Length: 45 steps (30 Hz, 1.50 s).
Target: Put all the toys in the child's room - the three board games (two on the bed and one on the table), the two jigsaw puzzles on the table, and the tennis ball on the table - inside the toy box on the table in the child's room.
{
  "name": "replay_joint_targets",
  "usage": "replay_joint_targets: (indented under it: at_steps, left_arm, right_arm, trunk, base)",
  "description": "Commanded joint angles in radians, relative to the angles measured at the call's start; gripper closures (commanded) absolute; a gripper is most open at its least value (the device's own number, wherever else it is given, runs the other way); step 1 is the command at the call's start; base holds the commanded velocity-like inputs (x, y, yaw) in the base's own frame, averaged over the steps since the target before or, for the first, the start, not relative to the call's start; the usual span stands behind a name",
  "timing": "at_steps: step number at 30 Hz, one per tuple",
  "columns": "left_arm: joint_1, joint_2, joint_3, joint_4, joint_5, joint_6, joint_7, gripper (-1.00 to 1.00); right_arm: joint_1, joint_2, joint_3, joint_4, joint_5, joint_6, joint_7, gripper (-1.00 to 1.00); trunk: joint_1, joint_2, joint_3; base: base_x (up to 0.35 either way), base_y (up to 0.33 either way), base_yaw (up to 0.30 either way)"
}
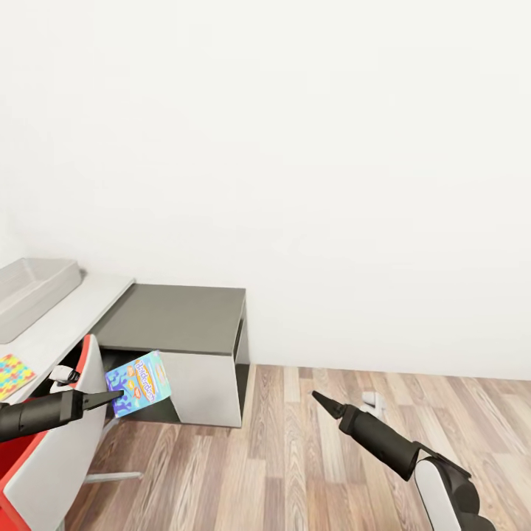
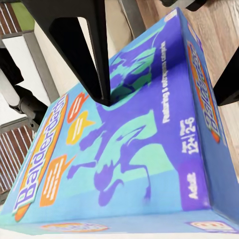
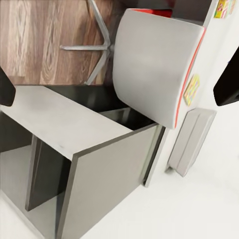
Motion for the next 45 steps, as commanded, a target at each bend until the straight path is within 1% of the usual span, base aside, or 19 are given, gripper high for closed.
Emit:
replay_joint_targets:
  at_steps: [1,4,7,8,10,13,19,23,28,36,39,45]
  left_arm:
    - [-0.001,0.000,0.000,0.000,0.000,0.009,-0.005,1.00]
    - [-0.001,0.000,-0.001,0.000,0.001,0.009,-0.005,1.00]
    - [-0.001,0.000,-0.001,0.000,0.001,0.010,-0.005,1.00]
    - [-0.001,0.000,-0.001,0.000,0.001,0.010,-0.005,1.00]
    - [-0.001,0.000,-0.001,0.000,0.001,0.010,-0.005,1.00]
    - [-0.001,0.001,-0.001,0.000,0.001,0.010,-0.005,1.00]
    - [-0.001,0.007,0.006,0.000,0.002,0.013,-0.005,1.00]
    - [-0.001,0.008,0.032,0.000,0.002,0.018,-0.005,1.00]
    - [0.000,0.008,0.046,0.000,0.002,0.020,-0.005,1.00]
    - [0.001,0.007,0.050,0.000,0.001,0.019,-0.005,1.00]
    - [0.001,0.007,0.050,0.000,0.001,0.018,-0.005,1.00]
    - [0.001,0.005,0.050,0.000,0.001,0.017,-0.005,1.00]
  right_arm:
    - [-0.001,0.001,-0.003,-0.002,-0.002,0.008,0.002,-1.00]
    - [-0.001,0.001,-0.004,-0.007,0.000,0.009,-0.007,-1.00]
    - [-0.002,0.001,-0.004,-0.009,0.019,0.011,-0.053,-1.00]
    - [-0.002,0.001,-0.005,-0.009,0.029,0.013,-0.078,-1.00]
    - [-0.002,0.002,-0.004,-0.011,0.038,0.011,-0.099,-1.00]
    - [-0.001,0.002,0.002,-0.014,0.044,0.008,-0.112,-1.00]
    - [-0.001,0.004,0.009,-0.017,0.049,0.006,-0.121,-1.00]
    - [0.000,0.005,0.010,-0.018,0.050,0.004,-0.122,-1.00]
    - [0.000,0.007,0.012,-0.018,0.051,0.004,-0.124,-1.00]
    - [0.000,0.006,0.012,-0.018,0.051,0.004,-0.124,-1.00]
    - [0.000,0.006,0.012,-0.018,0.051,0.004,-0.124,-1.00]
    - [0.000,0.006,0.011,-0.018,0.051,0.004,-0.122,-1.00]
  trunk:
    - [0.001,-0.002,-0.002]
    - [0.001,-0.002,-0.002]
    - [0.001,-0.002,-0.002]
    - [0.001,-0.002,-0.002]
    - [0.001,-0.002,-0.002]
    - [0.001,-0.002,-0.002]
    - [0.001,-0.002,0.001]
    - [0.001,-0.002,0.005]
    - [0.001,-0.002,0.011]
    - [0.001,-0.002,0.019]
    - [0.001,-0.002,0.021]
    - [0.001,-0.002,0.022]
  base:
    - [0.051,0.000,0.000]
    - [0.033,0.000,0.000]
    - [0.013,0.000,0.000]
    - [0.007,0.000,0.000]
    - [0.004,0.000,0.000]
    - [0.002,0.000,0.000]
    - [0.001,0.000,0.077]
    - [0.000,0.000,0.207]
    - [0.000,0.000,0.229]
    - [0.022,0.000,0.235]
    - [0.210,0.000,0.210]
    - [0.304,0.000,0.054]
